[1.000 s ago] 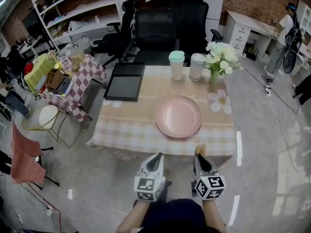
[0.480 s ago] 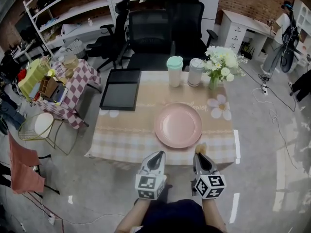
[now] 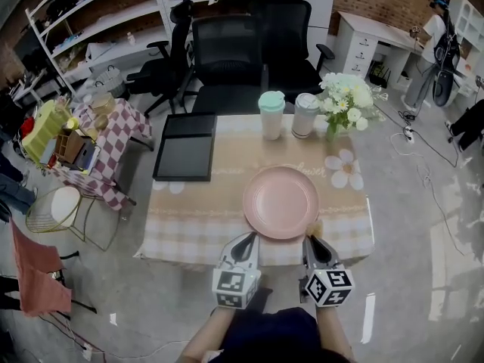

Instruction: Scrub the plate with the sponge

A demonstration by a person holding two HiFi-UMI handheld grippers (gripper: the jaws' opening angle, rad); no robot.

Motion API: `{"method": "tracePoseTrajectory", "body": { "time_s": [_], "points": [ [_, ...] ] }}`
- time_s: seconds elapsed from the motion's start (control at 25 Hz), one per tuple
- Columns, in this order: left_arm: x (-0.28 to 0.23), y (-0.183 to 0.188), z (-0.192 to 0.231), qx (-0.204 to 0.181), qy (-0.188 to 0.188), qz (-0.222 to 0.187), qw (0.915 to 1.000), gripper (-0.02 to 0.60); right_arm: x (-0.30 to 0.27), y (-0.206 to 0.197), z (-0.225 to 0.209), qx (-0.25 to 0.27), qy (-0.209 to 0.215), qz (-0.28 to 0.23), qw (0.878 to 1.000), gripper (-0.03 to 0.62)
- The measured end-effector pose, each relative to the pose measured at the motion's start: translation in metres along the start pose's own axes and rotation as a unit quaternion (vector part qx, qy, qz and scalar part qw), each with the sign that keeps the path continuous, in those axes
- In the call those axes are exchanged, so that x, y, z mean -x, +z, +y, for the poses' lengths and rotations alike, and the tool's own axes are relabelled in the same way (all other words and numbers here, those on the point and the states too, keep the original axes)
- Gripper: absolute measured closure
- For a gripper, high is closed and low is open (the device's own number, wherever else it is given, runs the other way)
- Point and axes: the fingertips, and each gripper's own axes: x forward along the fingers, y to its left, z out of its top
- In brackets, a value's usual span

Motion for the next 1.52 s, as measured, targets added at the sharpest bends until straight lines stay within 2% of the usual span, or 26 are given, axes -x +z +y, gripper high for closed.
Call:
{"method": "tracePoseTrajectory", "body": {
  "time_s": [0.44,0.84,1.04,1.52],
  "points": [
    [-0.019,0.000,0.028,0.000,-0.024,0.007,0.9997,0.569,-0.024,-0.004,0.007,-0.008,-0.026,0.003,1.000,0.559],
    [-0.032,-0.001,0.037,-0.006,-0.042,0.011,0.9990,0.569,-0.032,0.000,0.005,-0.009,-0.042,-0.002,0.999,0.559],
    [-0.025,-0.002,0.046,-0.001,-0.036,0.010,0.9993,0.569,-0.036,0.000,0.014,-0.002,-0.038,0.002,0.999,0.559],
    [-0.018,-0.002,0.067,0.024,0.002,0.005,0.9997,0.569,-0.057,0.003,0.037,0.031,0.008,0.030,0.999,0.559]
  ]
}}
